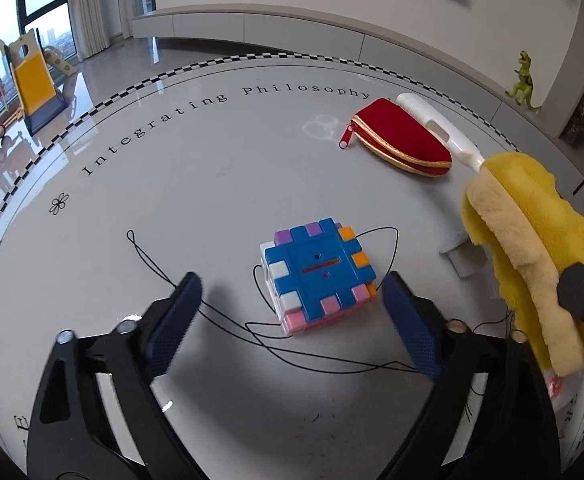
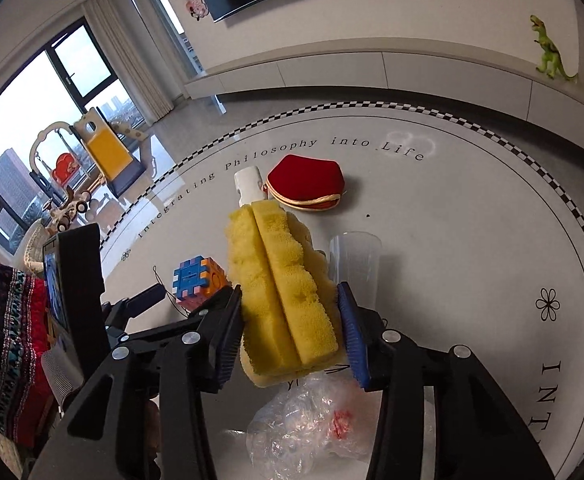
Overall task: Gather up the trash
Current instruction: 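Grasp the pink-blue block toy with the left tool while the right tool grasps the yellow sponge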
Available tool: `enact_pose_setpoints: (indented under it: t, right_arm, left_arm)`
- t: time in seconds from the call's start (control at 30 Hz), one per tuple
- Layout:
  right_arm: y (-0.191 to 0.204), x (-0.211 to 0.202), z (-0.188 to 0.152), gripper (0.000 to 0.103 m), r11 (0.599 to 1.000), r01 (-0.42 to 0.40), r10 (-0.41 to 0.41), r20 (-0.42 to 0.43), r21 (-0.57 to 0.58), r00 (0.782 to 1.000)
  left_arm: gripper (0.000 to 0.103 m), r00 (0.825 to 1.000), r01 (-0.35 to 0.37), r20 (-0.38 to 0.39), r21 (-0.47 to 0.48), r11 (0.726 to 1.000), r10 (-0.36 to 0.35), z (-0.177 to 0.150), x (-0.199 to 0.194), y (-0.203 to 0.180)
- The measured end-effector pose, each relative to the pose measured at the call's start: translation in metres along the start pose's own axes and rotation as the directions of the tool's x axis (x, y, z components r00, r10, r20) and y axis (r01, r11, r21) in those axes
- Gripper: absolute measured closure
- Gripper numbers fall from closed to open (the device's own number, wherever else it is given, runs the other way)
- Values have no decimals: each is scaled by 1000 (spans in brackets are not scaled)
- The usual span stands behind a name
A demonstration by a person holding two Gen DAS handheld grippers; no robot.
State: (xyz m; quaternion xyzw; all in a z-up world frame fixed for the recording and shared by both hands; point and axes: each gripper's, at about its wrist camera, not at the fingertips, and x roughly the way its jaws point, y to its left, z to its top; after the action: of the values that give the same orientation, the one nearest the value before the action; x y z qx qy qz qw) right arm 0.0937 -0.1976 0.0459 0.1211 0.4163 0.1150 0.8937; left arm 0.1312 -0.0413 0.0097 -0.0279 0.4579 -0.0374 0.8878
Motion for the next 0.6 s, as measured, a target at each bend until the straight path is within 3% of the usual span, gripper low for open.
enact_pose_setpoints:
  t: [0.07, 0.37, 0.6]
  right_arm:
    - [2, 1, 0, 56, 1000, -2, 2, -4, 0, 1000]
    - [26, 1, -8, 56, 998, -60, 59, -24, -31, 998]
    - [63, -10, -38, 56, 992, -73, 69, -35, -99, 997]
  left_arm:
    - [54, 1000, -12, 12, 0, 1000, 12, 0, -2, 1]
    - [54, 999, 28, 24, -10, 1000, -28, -31, -43, 28]
    - [54, 998, 36, 54, -46, 998, -34, -73, -93, 63]
